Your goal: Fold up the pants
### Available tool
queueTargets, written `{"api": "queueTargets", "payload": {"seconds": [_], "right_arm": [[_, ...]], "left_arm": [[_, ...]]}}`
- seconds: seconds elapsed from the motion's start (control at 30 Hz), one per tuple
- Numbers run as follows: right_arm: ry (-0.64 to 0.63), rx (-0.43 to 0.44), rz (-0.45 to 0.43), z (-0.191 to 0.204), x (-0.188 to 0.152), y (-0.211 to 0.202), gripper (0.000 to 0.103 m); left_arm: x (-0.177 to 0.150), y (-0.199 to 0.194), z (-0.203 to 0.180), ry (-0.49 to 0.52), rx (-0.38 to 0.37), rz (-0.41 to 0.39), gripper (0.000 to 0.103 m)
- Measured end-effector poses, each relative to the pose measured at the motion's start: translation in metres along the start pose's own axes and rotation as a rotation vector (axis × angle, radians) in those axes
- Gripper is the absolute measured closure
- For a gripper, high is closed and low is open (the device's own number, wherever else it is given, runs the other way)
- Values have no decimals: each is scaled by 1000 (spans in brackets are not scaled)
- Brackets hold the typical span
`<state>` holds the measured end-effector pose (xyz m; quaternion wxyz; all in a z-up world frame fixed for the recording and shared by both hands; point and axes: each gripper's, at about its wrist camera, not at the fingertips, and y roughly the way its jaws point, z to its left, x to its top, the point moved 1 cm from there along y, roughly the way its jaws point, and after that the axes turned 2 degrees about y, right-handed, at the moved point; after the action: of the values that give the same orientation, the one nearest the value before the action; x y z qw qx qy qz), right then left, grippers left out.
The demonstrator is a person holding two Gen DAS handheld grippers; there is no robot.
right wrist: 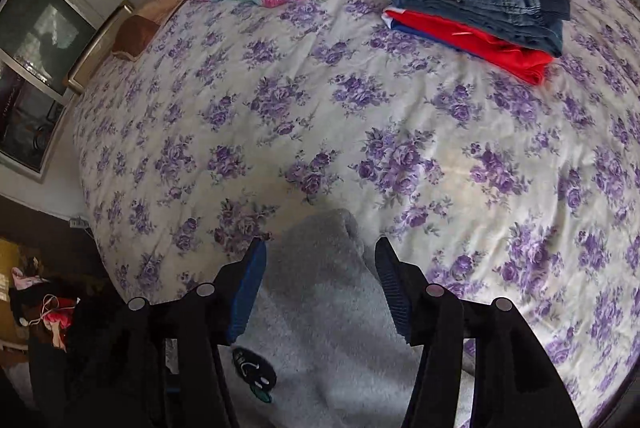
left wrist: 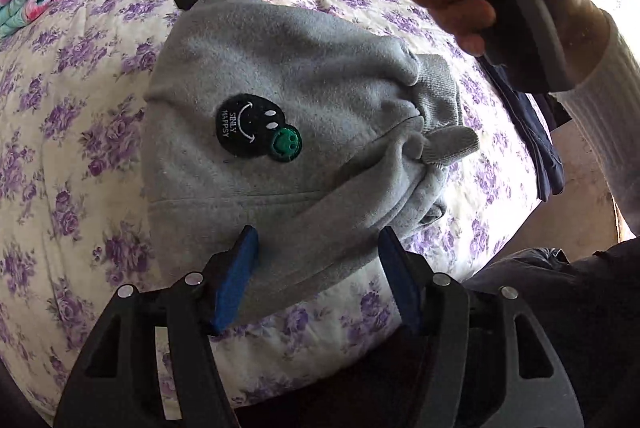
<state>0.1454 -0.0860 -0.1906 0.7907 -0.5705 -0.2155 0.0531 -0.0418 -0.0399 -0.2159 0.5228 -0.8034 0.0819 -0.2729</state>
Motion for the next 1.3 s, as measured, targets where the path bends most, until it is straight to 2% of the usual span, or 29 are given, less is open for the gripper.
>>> {"api": "queueTargets", "payload": {"seconds": [0.03, 0.07, 0.1, 0.2, 0.33, 0.43, 0.5, 0.57, 0.63, 0.67, 0.73, 0.77, 0.83, 0.97, 1.03, 1.07, 1.17, 1.23, 1.3], "right_arm": [[11, 16, 30, -1, 0, 10, 77], [25, 20, 45, -2, 0, 18, 85], [30, -8, 38, 0, -1, 21, 88], [53, -94, -12, 1, 1, 22, 91], [121, -114, 4, -15, 0, 50, 90], [49, -135, -30, -5, 1, 50, 81], [43, -120, -16, -6, 5, 36, 70], [73, -85, -64, -11, 5, -1, 68], [67, -83, -139, -15, -4, -46, 55], [56, -91, -164, -16, -12, -66, 46], [35, -143, -180, -16, -36, -94, 43], [26, -164, -170, -15, -51, -101, 43], [22, -169, -143, -12, -86, -104, 43], [-12, -197, -95, -3, -151, -80, 43], [-7, -233, -42, -6, -171, -55, 42], [2, -249, -31, -10, -179, -42, 38], [21, -245, -52, -17, -188, -33, 36], [23, -233, -56, -15, -187, -40, 36], [32, -221, -50, -17, -190, -43, 36]], "left_arm": [[-1, 3, 0, -6, -7, 0, 43], [-2, 6, 2, -17, -12, 3, 43], [-3, 11, 4, -31, -19, 11, 43], [-12, 18, 1, -43, -21, 13, 43], [-21, 32, -2, -50, -25, 34, 42], [-17, 29, 2, -57, -51, 41, 42], [-14, 19, 7, -68, -69, 43, 44], [-8, -4, 17, -92, -74, 1, 44], [-4, -36, 33, -135, -78, -74, 43], [-2, -50, 44, -164, -73, -108, 41], [2, -69, 69, -221, -20, -139, 34], [3, -71, 82, -247, 21, -133, 33], [6, -66, 106, -302, 37, -89, 33], [4, -52, 135, -356, -30, -29, 33], [5, -35, 131, -354, -86, 7, 33], [5, -25, 129, -353, -98, 32, 33], [2, 11, 124, -360, -103, 136, 33], [2, 29, 122, -383, -168, 174, 33], [7, 35, 113, -379, -223, 172, 33]]}}
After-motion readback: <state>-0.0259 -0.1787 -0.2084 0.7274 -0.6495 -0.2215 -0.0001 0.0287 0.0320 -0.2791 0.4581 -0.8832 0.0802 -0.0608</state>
